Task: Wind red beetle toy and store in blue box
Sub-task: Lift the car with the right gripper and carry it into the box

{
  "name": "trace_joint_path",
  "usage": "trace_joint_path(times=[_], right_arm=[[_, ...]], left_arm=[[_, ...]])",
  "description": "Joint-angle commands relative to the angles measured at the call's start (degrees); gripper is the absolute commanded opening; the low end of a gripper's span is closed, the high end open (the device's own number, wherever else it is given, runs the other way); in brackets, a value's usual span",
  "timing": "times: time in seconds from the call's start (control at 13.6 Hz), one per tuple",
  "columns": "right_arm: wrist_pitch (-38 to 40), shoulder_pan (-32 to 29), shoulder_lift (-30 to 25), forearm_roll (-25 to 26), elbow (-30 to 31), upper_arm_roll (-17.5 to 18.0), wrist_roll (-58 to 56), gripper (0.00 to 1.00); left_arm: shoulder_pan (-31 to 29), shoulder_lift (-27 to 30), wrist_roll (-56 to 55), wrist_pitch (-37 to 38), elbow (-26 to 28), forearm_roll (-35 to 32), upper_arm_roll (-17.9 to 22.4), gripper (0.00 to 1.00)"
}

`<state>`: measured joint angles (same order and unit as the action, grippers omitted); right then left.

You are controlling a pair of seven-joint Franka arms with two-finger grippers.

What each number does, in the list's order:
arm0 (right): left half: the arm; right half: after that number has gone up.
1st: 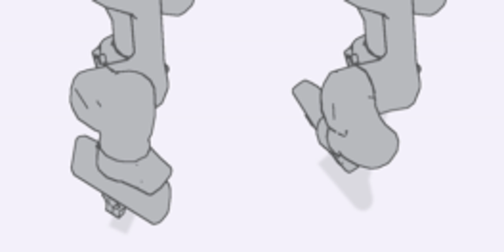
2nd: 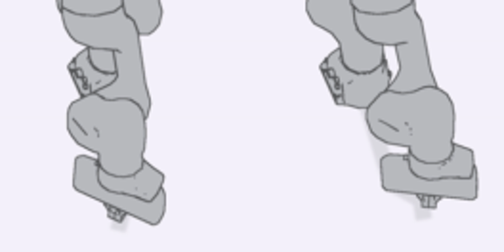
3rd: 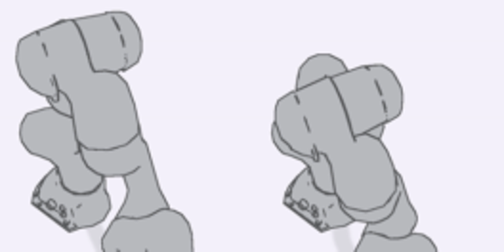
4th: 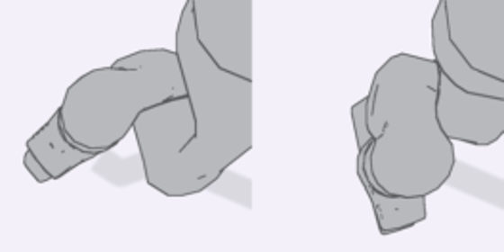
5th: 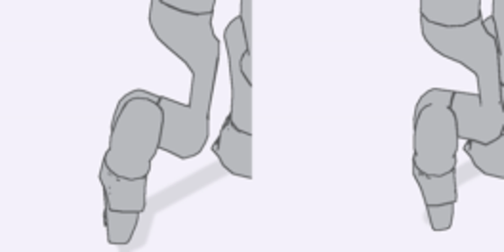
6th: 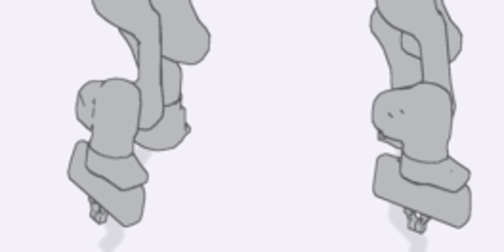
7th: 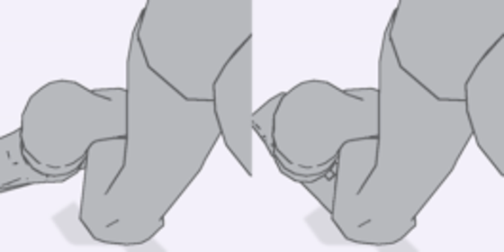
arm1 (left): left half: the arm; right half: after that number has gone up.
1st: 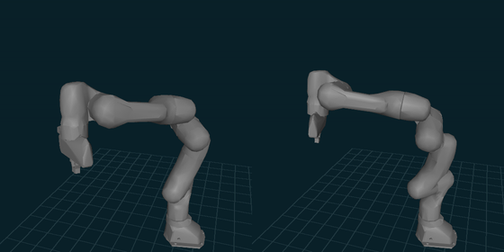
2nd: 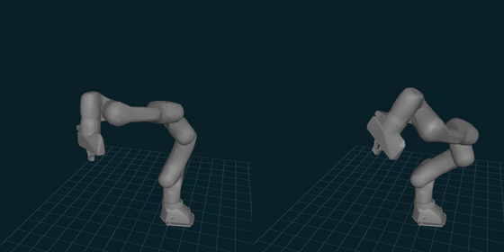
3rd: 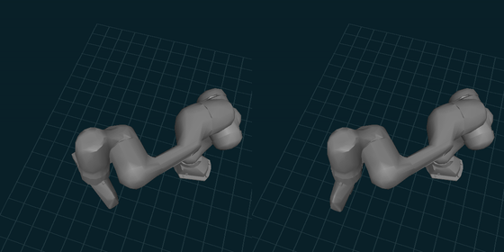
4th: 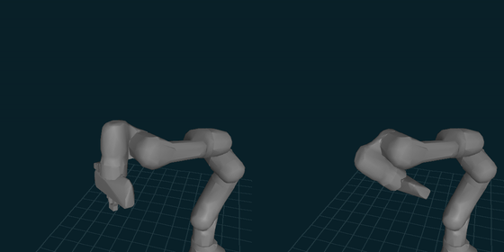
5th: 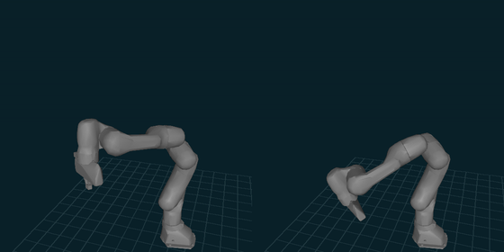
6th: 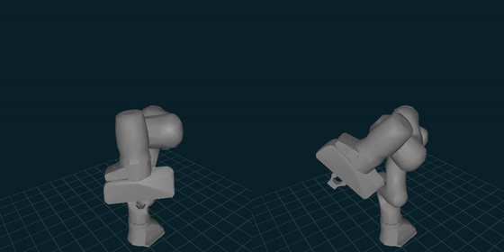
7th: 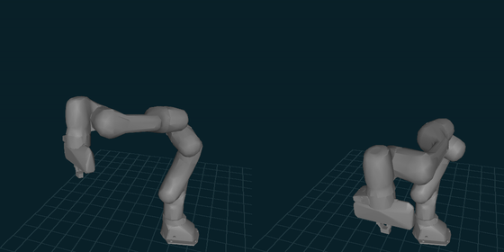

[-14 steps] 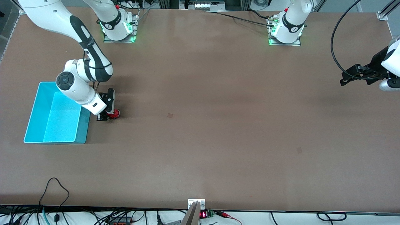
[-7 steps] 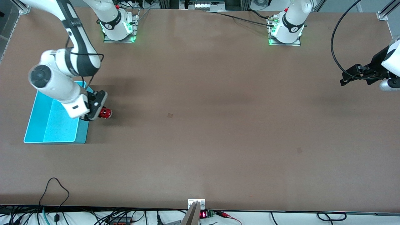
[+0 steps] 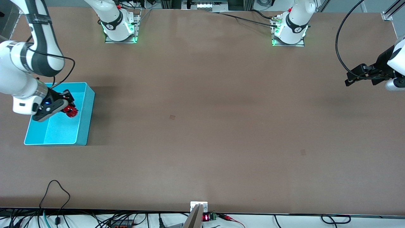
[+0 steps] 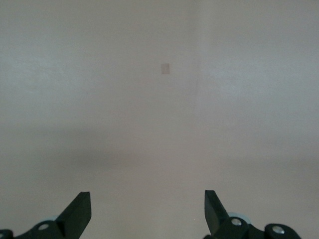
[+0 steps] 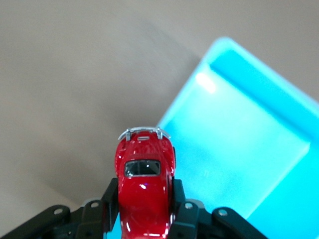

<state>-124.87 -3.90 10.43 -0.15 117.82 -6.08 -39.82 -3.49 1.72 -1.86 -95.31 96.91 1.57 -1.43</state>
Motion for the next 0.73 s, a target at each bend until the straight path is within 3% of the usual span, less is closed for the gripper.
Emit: trace_joint_path(times=[0.0, 0.29, 0.66], right_arm=[[2.8, 0.1, 1.2, -0.7, 0.7, -3.0, 9.5, 0.00], [1.8, -0.1, 4.8, -0.7, 2.1, -6.6, 14.3, 0.00], [-1.3, -0.8, 8.2, -1.2, 1.9, -7.2, 17.2, 0.00]], left_arm=[[-0.2, 0.5, 1.0, 0.8, -0.2, 0.4, -0.1, 1.00], [-0.3, 0.5, 1.0, 0.8, -0.2, 0.4, -0.1, 1.00], [-0.3, 0.5, 1.0, 1.1, -0.2, 0.5, -0.1, 1.00]])
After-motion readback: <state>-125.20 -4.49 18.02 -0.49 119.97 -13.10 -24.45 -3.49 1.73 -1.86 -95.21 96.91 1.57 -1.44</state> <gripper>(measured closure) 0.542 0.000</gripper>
